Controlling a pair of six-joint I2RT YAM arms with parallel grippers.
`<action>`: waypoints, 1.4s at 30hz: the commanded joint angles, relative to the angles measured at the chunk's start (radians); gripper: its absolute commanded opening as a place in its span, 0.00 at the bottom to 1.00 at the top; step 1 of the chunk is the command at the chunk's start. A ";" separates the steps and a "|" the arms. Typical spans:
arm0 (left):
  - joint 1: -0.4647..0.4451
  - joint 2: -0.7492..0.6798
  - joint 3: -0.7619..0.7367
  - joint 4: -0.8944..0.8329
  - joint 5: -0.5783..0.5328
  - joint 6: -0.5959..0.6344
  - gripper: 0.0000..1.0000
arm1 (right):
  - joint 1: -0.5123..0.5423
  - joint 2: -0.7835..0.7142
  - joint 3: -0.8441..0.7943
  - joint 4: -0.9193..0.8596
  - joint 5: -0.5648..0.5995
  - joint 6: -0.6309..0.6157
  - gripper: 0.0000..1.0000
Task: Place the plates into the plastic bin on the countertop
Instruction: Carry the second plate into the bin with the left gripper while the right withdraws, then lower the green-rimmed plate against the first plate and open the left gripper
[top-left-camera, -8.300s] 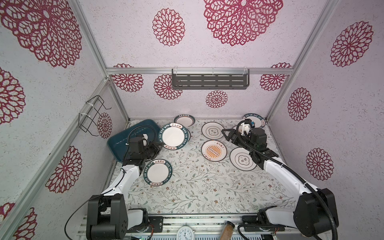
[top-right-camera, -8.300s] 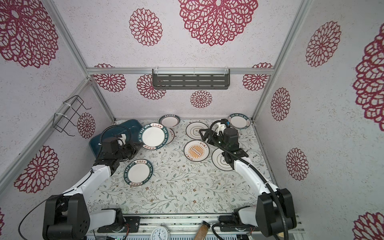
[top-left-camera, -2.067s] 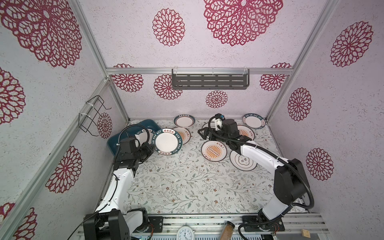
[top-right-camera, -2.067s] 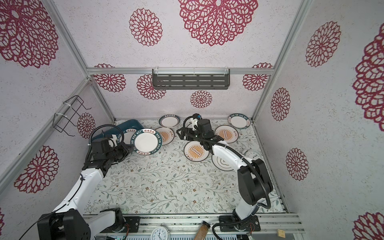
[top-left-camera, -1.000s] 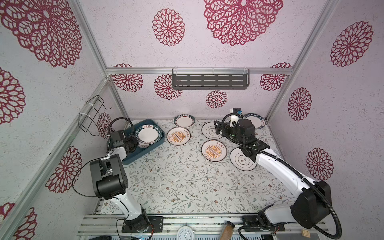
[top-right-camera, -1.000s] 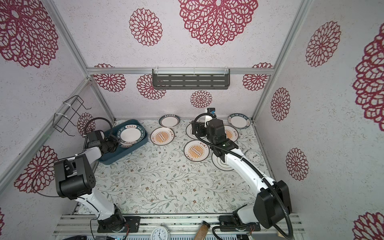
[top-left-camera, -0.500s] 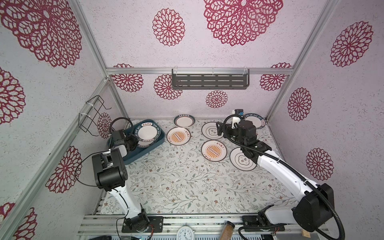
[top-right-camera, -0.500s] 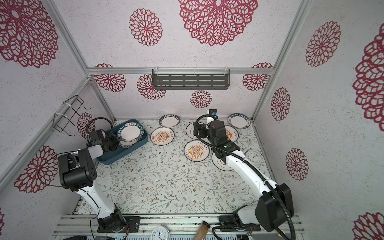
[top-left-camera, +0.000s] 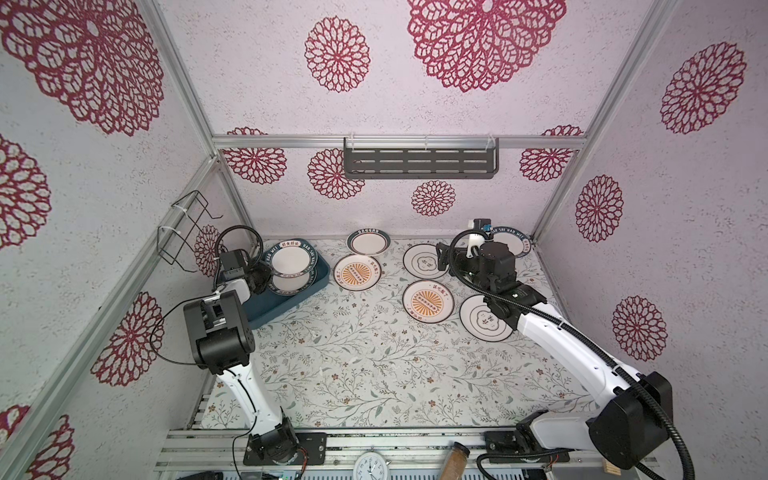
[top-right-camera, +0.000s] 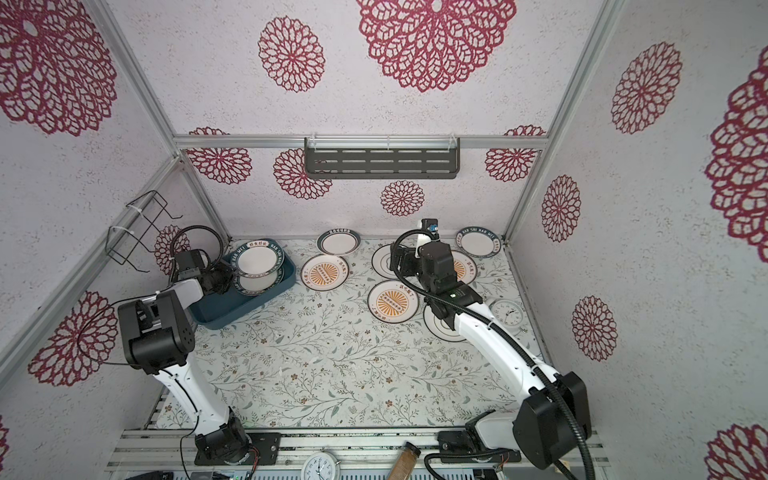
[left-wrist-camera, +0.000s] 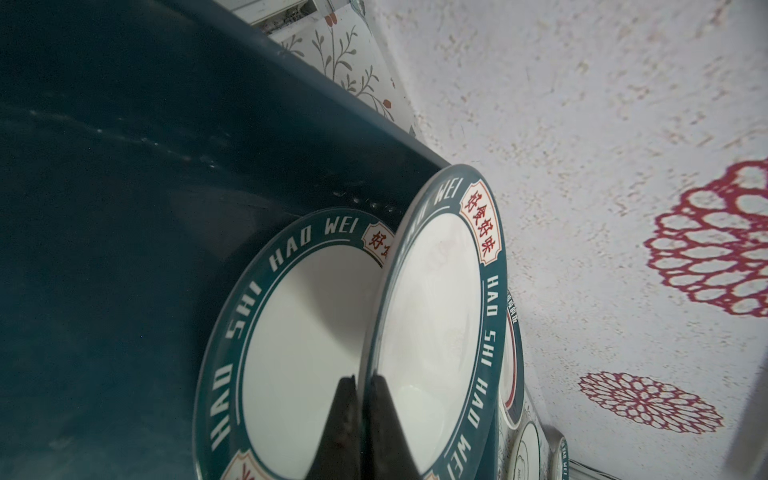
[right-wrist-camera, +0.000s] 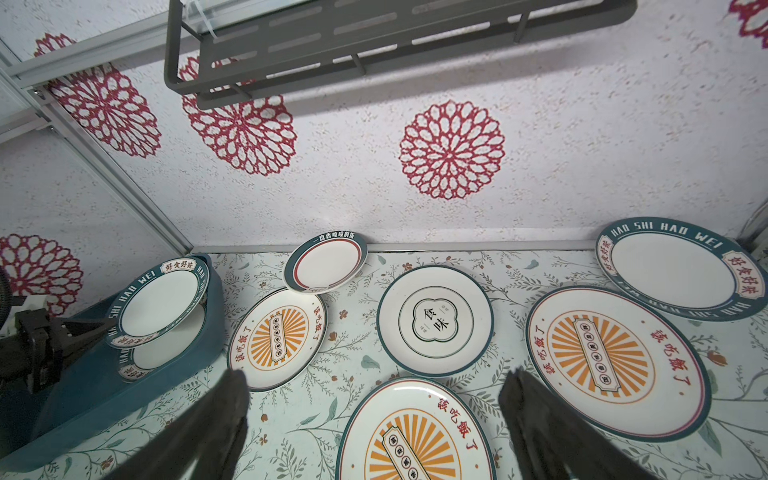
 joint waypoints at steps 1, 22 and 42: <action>-0.012 0.041 0.034 -0.124 -0.041 0.082 0.00 | -0.007 -0.024 0.005 0.015 0.023 0.013 0.99; -0.029 -0.025 -0.038 -0.142 0.007 0.168 0.00 | -0.008 0.009 0.008 0.037 -0.011 0.012 0.99; -0.024 0.045 0.055 -0.160 -0.005 0.122 0.00 | -0.007 -0.023 -0.013 0.034 0.006 0.013 0.99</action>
